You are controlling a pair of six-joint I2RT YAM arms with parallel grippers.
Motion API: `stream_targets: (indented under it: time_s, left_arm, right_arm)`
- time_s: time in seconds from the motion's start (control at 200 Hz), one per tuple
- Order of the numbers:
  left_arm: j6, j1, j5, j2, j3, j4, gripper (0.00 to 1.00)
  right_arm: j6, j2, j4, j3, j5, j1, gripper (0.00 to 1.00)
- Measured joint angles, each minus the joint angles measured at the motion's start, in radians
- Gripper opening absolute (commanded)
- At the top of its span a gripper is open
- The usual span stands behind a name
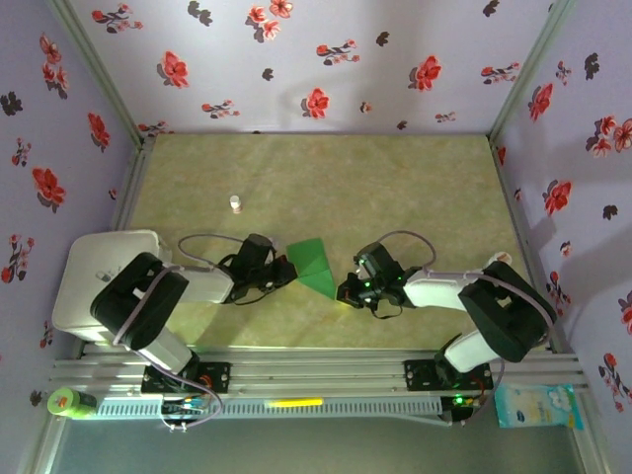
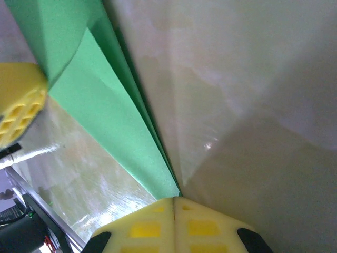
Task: Fold a paper plane with a square sheet of paper (pick it up from the middle)
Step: Third fold the triangle at the center of the table, then fourth fold the wing at the center of the table.
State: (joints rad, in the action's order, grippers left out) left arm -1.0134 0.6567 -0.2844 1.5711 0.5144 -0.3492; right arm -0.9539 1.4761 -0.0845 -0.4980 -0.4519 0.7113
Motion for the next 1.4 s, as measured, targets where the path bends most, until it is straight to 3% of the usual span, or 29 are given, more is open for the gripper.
stream_targets:
  time_s: [0.225, 0.445, 0.635, 0.835, 1.045, 1.4]
  left_arm:
    - [0.121, -0.044, 0.0, -0.1, 0.132, 0.249, 0.07]
    - [0.223, -0.063, 0.004, -0.168, 0.236, 0.384, 0.21]
    - [0.242, -0.063, 0.05, -0.22, 0.216, 0.414, 0.27]
    - [0.177, -0.064, 0.074, -0.263, 0.128, 0.416, 0.31]
    - [0.035, -0.065, 0.06, -0.262, 0.01, 0.338, 0.33]
    - [-0.036, -0.066, 0.044, -0.227, 0.009, 0.279, 0.35]
  right_arm:
    - [0.016, -0.044, 0.18, -0.124, 0.016, -0.014, 0.01]
    - [0.082, -0.089, 0.24, -0.234, 0.121, -0.072, 0.25]
    - [0.206, -0.089, 0.241, -0.241, 0.19, -0.077, 0.31]
    - [0.325, -0.009, 0.237, -0.29, 0.093, -0.077, 0.35]
    - [0.433, 0.133, 0.365, -0.41, 0.035, -0.077, 0.36]
    - [0.502, 0.208, 0.436, -0.457, 0.002, -0.077, 0.34]
